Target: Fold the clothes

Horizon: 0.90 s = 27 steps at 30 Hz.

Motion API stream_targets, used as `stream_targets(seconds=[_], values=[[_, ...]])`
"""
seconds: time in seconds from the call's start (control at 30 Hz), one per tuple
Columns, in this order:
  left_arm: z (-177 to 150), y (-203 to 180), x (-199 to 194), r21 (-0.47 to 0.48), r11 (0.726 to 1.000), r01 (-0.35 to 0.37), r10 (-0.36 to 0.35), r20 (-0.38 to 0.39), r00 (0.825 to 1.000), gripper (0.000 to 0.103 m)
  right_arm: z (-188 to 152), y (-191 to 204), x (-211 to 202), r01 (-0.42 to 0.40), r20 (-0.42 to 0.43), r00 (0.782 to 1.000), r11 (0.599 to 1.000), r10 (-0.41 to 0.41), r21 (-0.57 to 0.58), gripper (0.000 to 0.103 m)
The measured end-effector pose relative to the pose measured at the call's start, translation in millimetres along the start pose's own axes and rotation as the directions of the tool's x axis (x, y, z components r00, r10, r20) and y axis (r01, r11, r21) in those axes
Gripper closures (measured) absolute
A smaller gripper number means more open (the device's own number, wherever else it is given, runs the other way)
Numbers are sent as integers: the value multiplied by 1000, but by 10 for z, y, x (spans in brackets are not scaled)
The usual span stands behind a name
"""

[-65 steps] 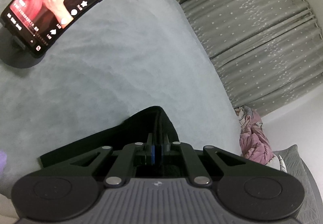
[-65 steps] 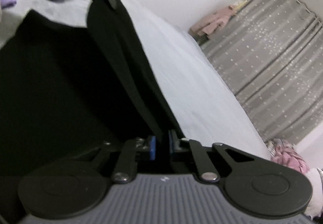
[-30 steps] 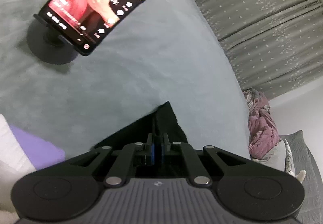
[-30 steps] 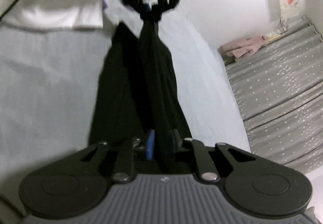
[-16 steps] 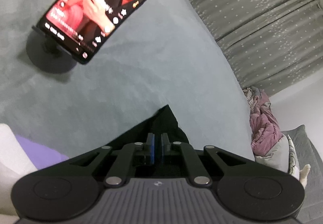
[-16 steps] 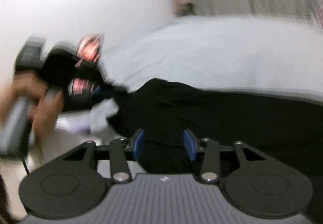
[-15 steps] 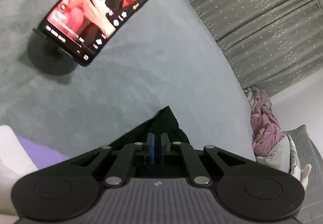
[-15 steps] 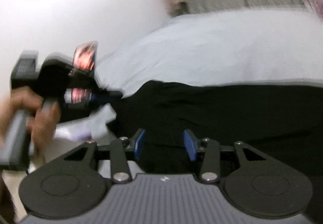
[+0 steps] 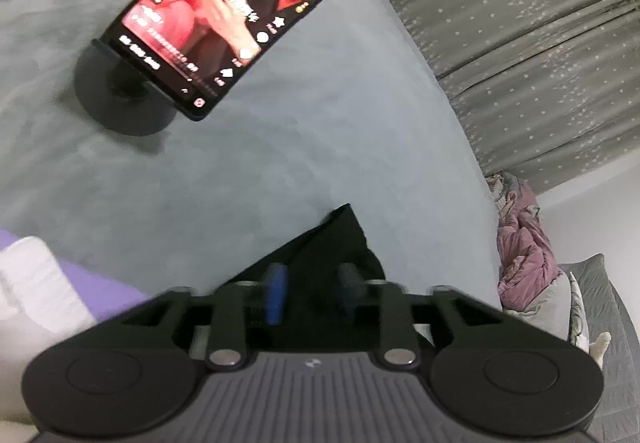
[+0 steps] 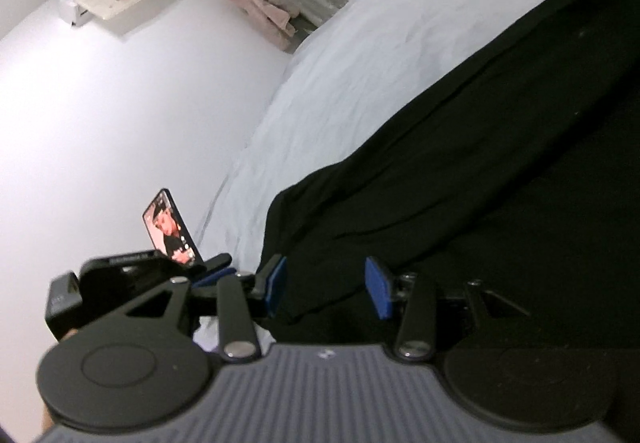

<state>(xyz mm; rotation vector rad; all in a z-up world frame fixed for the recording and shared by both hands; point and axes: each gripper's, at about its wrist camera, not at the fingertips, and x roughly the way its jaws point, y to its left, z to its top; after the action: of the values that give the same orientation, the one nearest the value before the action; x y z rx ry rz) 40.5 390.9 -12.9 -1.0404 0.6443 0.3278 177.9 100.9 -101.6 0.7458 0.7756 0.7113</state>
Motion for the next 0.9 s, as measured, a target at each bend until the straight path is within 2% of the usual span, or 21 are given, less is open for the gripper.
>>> stream_targets(seconds=[0.17,0.3,0.37,0.53,0.6,0.73,0.9], values=[[-28,-44,4,27,1000,3,-3,-22,1000,69,34,-105,-50,-12,4,1000,997,12,71,65],[-128,-147,29,60,996,70,-67,-51,996,69,148,-284,-261,-15,68,998,987,4,162,65],[-265,-320,123,117,986,122,-110,-107,988,69,214,-385,-370,4,102,994,981,-25,195,66],[-578,-582,353,174,971,162,-121,-225,967,69,303,-635,-543,26,165,983,955,-78,297,68],[-714,-659,444,177,966,187,-132,-280,951,69,317,-675,-589,40,182,978,952,-99,305,70],[-879,-702,589,163,967,196,-130,-343,930,69,370,-738,-685,73,204,968,945,-144,320,71],[-1015,-737,777,171,973,153,-80,-372,925,68,379,-747,-693,112,213,959,938,-189,327,74]])
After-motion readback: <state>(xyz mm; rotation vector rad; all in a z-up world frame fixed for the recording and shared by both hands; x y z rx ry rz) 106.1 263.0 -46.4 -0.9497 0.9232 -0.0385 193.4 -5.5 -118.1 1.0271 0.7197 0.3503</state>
